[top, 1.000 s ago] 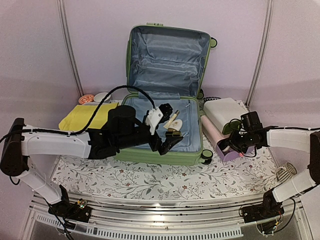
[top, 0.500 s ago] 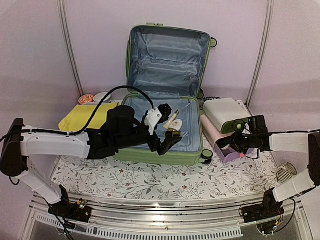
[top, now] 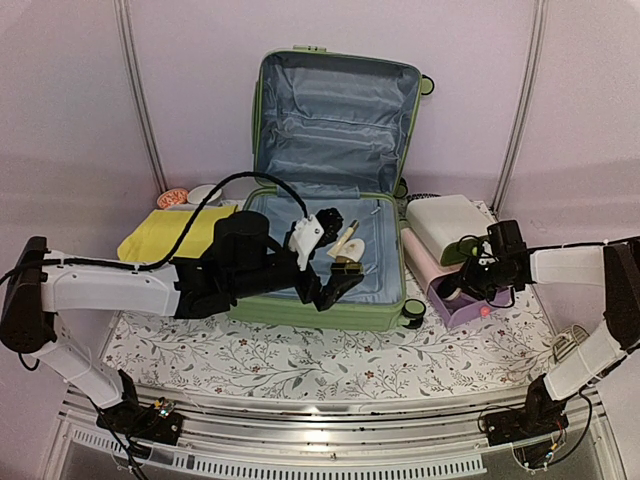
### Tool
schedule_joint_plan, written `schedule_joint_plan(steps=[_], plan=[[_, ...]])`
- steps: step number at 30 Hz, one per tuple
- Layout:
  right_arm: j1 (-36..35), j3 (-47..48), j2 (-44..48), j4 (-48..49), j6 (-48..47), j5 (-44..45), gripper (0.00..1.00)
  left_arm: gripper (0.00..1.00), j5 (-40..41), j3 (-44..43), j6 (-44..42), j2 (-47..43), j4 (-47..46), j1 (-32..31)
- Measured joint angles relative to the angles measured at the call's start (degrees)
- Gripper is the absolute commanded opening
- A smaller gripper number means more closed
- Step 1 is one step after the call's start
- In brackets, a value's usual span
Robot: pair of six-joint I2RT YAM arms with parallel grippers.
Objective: Open, take out, and arrange the luggage
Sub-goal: Place the makeup in the drawer.
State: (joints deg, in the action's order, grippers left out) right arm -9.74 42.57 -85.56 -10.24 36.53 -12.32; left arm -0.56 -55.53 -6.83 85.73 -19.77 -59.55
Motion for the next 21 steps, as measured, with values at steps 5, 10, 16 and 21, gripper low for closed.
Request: schedule_joint_plan(steps=[5,10,16,21], plan=[[0.1,0.2,0.1,-1.1,-8.2,-2.7,0.25,0.98,0.0,0.0,0.0,0.0,0.0,0.1],[1.3,0.4,-0.8,-1.3,-13.6,-7.0,0.34,0.98,-0.2,0.0,0.0,0.0,0.0,0.1],[2.3,1.1,-2.2,-1.5,-15.7,-7.2,0.53,0.98,-0.2,0.0,0.0,0.0,0.0,0.1],[2.4,1.0,-1.3,-3.4,-15.6,-3.1,0.55,0.98,-0.2,0.0,0.0,0.0,0.0,0.2]])
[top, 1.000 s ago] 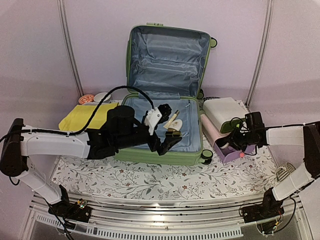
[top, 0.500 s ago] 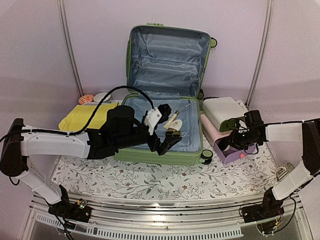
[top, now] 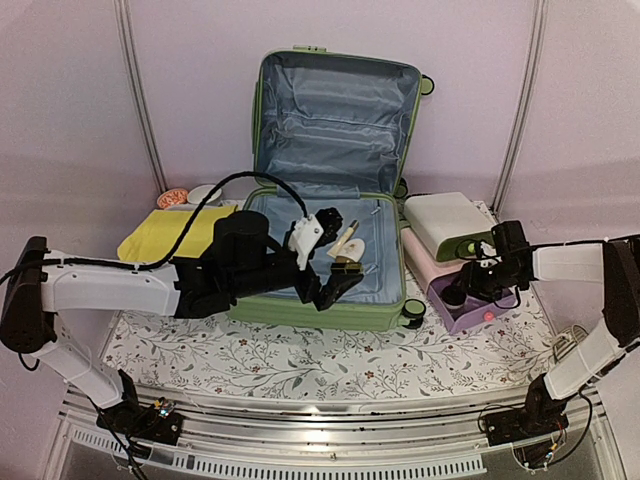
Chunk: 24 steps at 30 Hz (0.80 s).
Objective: Open, take out, and arrange the luggage
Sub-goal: Place the makeup in the drawer.
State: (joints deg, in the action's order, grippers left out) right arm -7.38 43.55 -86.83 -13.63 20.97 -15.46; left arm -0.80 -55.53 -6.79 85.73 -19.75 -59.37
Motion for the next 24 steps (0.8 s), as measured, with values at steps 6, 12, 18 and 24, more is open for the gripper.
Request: schedule_joint_plan(steps=[6,12,18,24], plan=[[0.0,0.0,2.5,-3.4,-0.4,3.8,0.62,0.98,0.0,0.0,0.0,0.0,0.0,0.1],[0.0,0.0,8.9,-6.4,-2.1,4.0,0.62,0.98,0.2,-2.2,2.2,2.1,1.7,1.1],[0.0,2.3,14.8,-9.6,-3.4,2.7,0.62,0.96,1.1,-9.4,5.8,9.1,7.9,4.4],[0.0,3.0,19.0,-14.0,-2.4,5.4,0.61,0.92,1.0,-17.8,9.6,16.6,16.6,7.1]])
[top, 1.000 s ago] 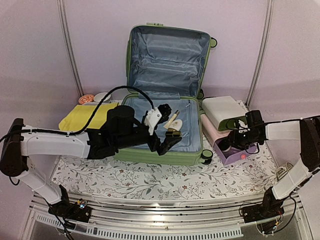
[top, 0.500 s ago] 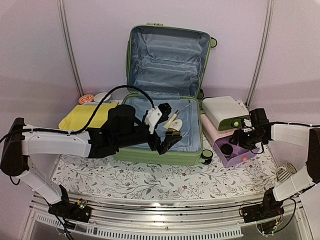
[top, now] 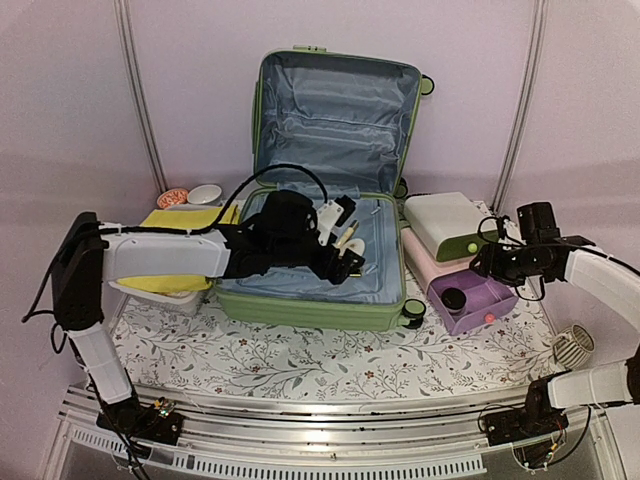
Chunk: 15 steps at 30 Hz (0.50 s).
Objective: Open, take out, and arrange the luggage
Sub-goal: Place the makeup in the drawer.
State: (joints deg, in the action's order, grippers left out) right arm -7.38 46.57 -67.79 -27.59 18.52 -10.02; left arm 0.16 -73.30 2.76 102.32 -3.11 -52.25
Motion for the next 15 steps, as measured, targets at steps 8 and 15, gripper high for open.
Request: schedule_joint_plan(steps=[8,15], plan=[[0.0,-0.3,5.3,-2.2,1.4,-0.4,0.61,0.97,-3.4,-13.8,4.0,10.4,12.7,5.6],[0.0,-0.3,5.4,-2.3,1.8,-2.6,0.61,0.98,-5.6,-21.0,4.2,17.5,20.7,6.4]])
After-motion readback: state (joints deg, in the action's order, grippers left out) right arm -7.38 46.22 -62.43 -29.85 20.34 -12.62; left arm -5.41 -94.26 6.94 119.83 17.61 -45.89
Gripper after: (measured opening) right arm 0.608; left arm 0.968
